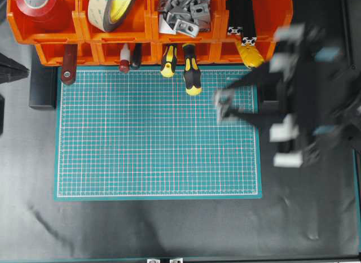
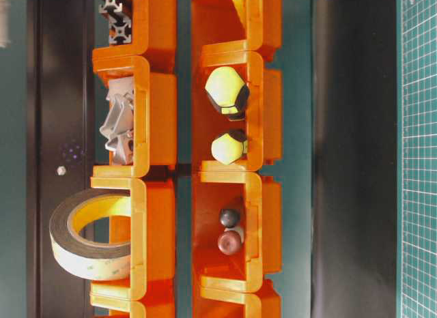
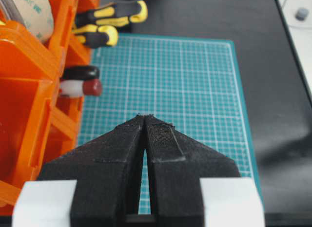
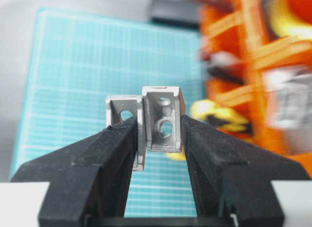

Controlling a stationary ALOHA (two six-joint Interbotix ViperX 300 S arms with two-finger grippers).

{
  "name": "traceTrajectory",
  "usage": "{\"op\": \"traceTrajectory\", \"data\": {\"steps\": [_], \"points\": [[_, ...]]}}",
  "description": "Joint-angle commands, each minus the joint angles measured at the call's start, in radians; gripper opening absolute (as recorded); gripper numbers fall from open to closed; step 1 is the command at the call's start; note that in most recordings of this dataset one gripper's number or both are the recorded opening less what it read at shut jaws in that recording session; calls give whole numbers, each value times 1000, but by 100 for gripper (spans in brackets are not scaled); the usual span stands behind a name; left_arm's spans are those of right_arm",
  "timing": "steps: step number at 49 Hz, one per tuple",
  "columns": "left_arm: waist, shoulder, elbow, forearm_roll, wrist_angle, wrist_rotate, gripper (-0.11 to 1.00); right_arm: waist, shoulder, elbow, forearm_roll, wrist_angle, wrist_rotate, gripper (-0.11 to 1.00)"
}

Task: Pick corner brachets from container rack with right arm.
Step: 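Lift the held brackets out and carry them over the green mat, then open the right gripper to drop the brackets onto the mat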

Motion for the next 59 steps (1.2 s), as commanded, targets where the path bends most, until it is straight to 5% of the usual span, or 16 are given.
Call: {"op": "traceTrajectory", "data": {"steps": [1, 28, 49, 59], "points": [[-2, 3, -29, 5, -5, 2, 0, 23, 38, 0, -5, -52, 21, 29], [-9, 2, -29, 3, -9, 2, 0, 6, 442, -5, -5, -184, 23, 29], [-51, 12, -28, 3, -3, -8, 0, -32, 495, -57, -5, -195, 29, 29], [-49, -9, -35, 3, 0, -6, 0, -67, 497, -60, -3, -195, 86, 29]]}}
